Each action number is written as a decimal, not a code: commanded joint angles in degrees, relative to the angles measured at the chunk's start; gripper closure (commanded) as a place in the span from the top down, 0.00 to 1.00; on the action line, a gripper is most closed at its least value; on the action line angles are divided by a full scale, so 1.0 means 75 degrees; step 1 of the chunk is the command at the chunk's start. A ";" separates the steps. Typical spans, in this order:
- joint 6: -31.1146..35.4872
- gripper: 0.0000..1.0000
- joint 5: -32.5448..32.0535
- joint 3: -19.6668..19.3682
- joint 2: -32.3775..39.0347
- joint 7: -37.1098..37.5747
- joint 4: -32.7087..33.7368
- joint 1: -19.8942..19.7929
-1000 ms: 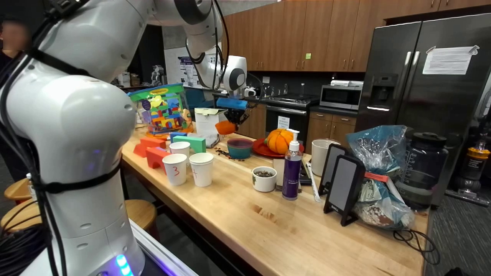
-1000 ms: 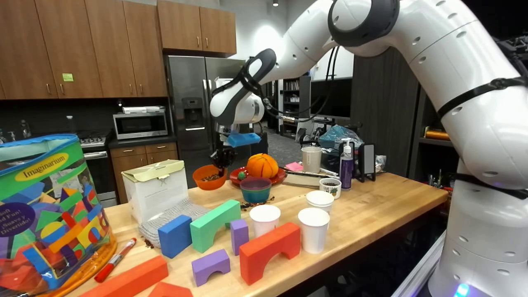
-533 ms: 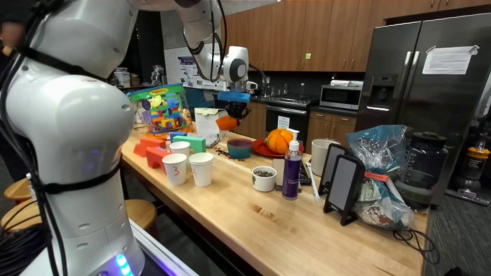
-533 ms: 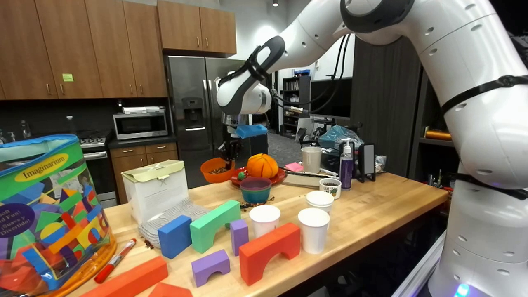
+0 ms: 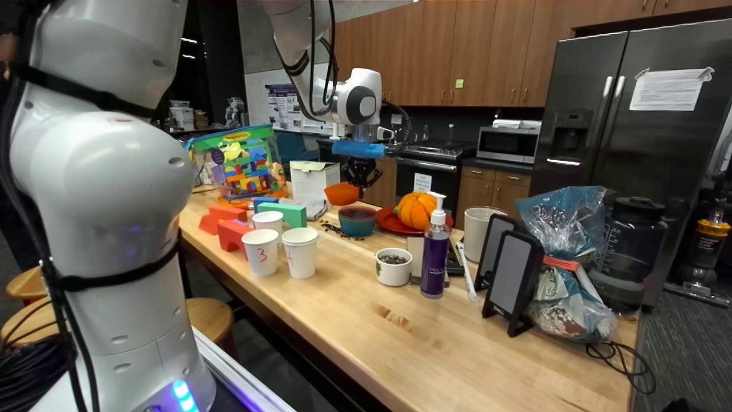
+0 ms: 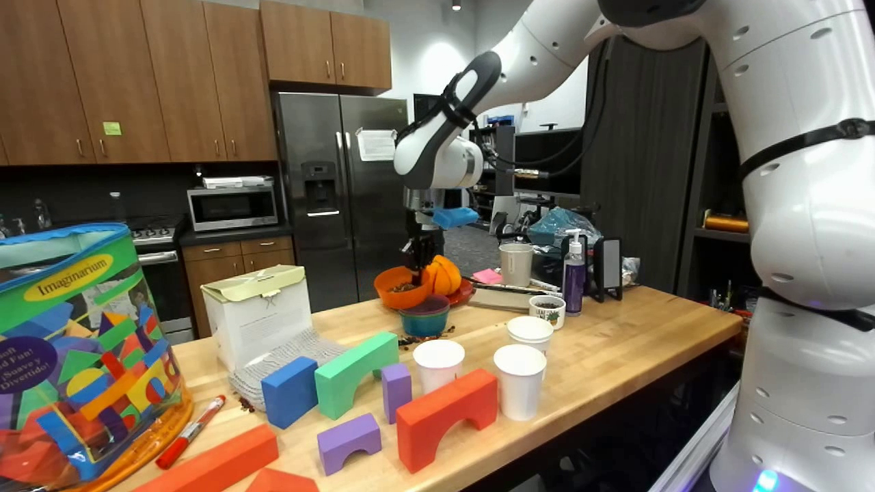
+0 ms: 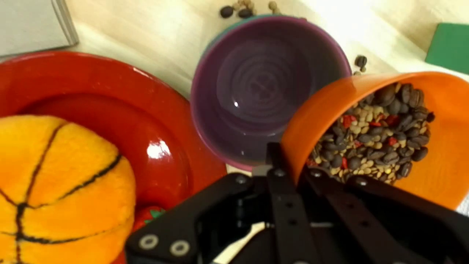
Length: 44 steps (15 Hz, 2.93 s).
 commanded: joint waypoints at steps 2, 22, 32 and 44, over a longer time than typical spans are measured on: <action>0.0365 0.01 0.0315 -0.0026 -0.0719 -0.0696 -0.1127 -0.0348; 0.0333 0.01 0.1774 -0.0132 -0.0747 -0.2022 -0.1091 -0.0844; 0.0313 0.01 0.1658 -0.0101 -0.0378 -0.1723 -0.0486 -0.0697; 0.0267 0.01 0.1547 -0.0016 0.0298 -0.1515 0.0117 -0.0708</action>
